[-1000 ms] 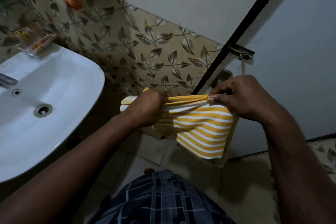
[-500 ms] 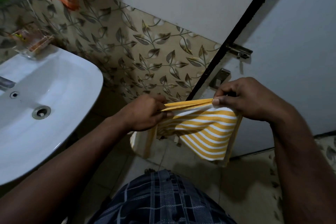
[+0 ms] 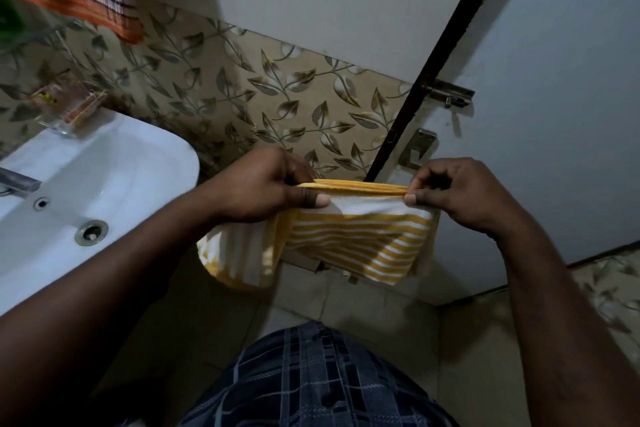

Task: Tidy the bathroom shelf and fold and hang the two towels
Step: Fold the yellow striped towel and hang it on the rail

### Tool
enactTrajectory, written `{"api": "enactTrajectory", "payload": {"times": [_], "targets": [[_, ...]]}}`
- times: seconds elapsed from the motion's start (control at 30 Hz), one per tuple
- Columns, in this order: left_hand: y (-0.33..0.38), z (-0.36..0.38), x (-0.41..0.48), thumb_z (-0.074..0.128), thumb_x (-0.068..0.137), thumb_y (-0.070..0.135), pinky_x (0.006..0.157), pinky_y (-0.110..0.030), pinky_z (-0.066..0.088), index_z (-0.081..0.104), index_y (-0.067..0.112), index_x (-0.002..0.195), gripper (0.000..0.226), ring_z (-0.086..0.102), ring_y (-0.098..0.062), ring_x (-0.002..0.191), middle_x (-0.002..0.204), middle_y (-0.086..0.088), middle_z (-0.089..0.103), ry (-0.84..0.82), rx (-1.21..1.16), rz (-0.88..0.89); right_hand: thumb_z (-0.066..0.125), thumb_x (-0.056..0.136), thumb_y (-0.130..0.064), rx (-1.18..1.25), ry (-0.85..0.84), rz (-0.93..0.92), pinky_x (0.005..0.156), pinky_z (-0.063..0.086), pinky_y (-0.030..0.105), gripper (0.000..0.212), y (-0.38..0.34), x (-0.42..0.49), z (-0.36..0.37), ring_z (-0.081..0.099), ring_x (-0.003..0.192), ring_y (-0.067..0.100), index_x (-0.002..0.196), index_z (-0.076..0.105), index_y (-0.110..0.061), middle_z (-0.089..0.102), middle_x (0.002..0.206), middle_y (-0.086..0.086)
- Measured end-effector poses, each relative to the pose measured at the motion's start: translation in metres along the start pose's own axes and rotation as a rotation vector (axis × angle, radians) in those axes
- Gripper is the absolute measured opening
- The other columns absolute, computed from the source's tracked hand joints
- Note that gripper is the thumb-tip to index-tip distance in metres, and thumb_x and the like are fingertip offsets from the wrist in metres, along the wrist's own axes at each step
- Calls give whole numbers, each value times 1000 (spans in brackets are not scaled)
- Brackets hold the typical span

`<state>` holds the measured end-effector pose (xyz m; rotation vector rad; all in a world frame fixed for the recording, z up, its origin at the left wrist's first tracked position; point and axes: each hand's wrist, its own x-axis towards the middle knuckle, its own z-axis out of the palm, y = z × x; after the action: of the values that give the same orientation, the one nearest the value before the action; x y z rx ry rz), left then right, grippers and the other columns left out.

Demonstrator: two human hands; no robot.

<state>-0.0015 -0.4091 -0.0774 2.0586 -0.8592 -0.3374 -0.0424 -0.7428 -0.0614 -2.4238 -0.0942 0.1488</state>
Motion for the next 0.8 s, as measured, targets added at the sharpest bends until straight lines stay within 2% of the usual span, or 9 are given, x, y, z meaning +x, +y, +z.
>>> {"api": "enactTrajectory", "payload": {"times": [0.07, 0.17, 0.3, 0.37, 0.4, 0.5, 0.63, 0.73, 0.8], "targets": [[7, -9, -1, 68, 88, 52, 84, -48, 60, 82, 19, 84, 37, 73, -12, 88, 94, 4, 77, -26, -64, -45, 89, 79, -15, 91, -5, -13, 69, 55, 26, 19, 5, 4, 10, 69, 72, 5, 90, 74, -19, 73, 76, -7], [21, -12, 8, 69, 93, 50, 86, -55, 59, 82, 16, 85, 38, 74, -19, 89, 93, 0, 76, -73, -81, -84, 82, 87, -13, 207, -45, -32, 86, 58, 35, 27, 16, 3, 20, 74, 87, 11, 110, 76, -25, 77, 86, -2], [32, -15, 12, 69, 94, 48, 83, -50, 61, 80, 23, 83, 30, 74, -14, 88, 94, 5, 76, -87, -58, -78, 77, 91, -24, 217, -236, -30, 100, 55, 36, 28, 8, 14, 39, 67, 105, -2, 115, 74, -40, 74, 107, -21], [33, -8, 16, 70, 95, 42, 81, -45, 60, 78, 28, 81, 22, 73, -10, 87, 93, 7, 75, -108, -5, -70, 79, 86, -35, 285, -323, -59, 96, 53, 31, 28, -13, 17, 47, 66, 105, -4, 110, 73, -47, 72, 110, -23], [34, -5, 17, 71, 96, 39, 81, -45, 60, 79, 27, 83, 19, 72, -10, 87, 92, 8, 74, -119, 35, -52, 81, 85, -33, 316, -346, -106, 90, 52, 28, 25, -22, 19, 56, 67, 99, -3, 104, 73, -48, 72, 104, -23], [34, -2, 18, 71, 94, 41, 81, -47, 59, 81, 19, 88, 25, 70, -13, 86, 91, 6, 73, -114, 89, -57, 78, 89, -7, 410, -312, -259, 74, 49, 21, 26, -36, 26, 75, 63, 81, -2, 88, 72, -32, 69, 84, -21], [30, -12, 12, 71, 95, 41, 77, -48, 61, 80, 19, 92, 24, 73, -14, 83, 90, 2, 75, -51, 119, -144, 67, 99, -12, 521, -208, -298, 82, 57, 34, 13, -34, 29, 88, 68, 91, 12, 96, 75, -20, 73, 91, -9], [23, -16, 9, 74, 93, 43, 72, -42, 57, 71, 29, 81, 19, 68, -13, 77, 85, 5, 71, -178, 342, -140, 66, 101, -14, 436, -193, -305, 78, 58, 32, 13, -33, 31, 95, 69, 88, 11, 99, 76, -23, 74, 91, -12], [23, -19, 7, 75, 92, 40, 66, -34, 50, 62, 33, 77, 21, 61, -10, 72, 81, 8, 66, -313, 527, -197, 68, 100, -22, 306, -175, -351, 74, 58, 37, 10, -35, 34, 99, 70, 85, 14, 98, 77, -23, 74, 90, -11]]}}
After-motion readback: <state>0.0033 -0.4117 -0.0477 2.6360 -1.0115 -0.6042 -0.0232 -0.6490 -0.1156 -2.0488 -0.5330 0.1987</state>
